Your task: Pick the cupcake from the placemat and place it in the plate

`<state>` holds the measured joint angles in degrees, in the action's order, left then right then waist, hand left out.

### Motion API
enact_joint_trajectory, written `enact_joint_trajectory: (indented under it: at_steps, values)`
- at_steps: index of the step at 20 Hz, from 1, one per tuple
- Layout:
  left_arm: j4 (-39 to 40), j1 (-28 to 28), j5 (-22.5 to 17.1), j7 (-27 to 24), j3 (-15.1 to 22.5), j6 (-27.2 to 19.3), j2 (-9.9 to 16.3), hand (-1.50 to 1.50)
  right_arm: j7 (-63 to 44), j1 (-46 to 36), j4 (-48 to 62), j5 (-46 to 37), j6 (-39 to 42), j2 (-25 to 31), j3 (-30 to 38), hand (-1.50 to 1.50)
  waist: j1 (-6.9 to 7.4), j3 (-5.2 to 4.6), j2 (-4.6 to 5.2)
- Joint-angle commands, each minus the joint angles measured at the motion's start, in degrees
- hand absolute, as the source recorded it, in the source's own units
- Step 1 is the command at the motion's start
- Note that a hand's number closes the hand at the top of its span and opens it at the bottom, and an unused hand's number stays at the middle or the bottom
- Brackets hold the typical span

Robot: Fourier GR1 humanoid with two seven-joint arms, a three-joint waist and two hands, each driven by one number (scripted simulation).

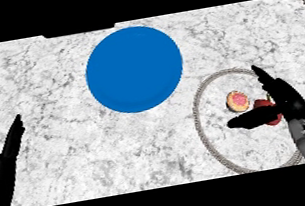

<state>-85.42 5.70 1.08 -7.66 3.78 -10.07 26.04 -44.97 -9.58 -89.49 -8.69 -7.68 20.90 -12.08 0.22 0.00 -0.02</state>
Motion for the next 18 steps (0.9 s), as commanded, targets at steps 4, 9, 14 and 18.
enact_joint_trajectory:
  at_steps: [4, 9, 14, 18]
  values:
    - [1.4, 0.47, 1.69, -1.62, -4.67, 4.28, -1.8, 0.0, 2.78, 0.76, 3.53, -4.04, 1.53, -4.92, 2.38, -1.5, -0.08, 0.0, 0.01]
    - [2.67, -1.22, 3.13, -1.86, -6.4, 4.6, -2.84, 0.0, 9.83, -3.36, 12.54, -4.55, 1.78, -7.68, 4.7, 1.5, 0.03, 0.0, 0.05]
    - [-9.12, 4.78, 4.47, 4.05, -4.5, 5.11, -4.98, 0.0, 14.41, 0.07, 10.68, -7.03, 0.36, -8.64, 5.22, 1.5, 0.2, 0.02, -0.05]
    - [-0.87, -0.96, 6.61, 1.76, -7.6, 6.41, -5.67, 0.0, 12.4, 0.1, 7.36, -9.17, 2.3, -8.64, 5.98, 1.5, -0.15, 0.0, -0.01]
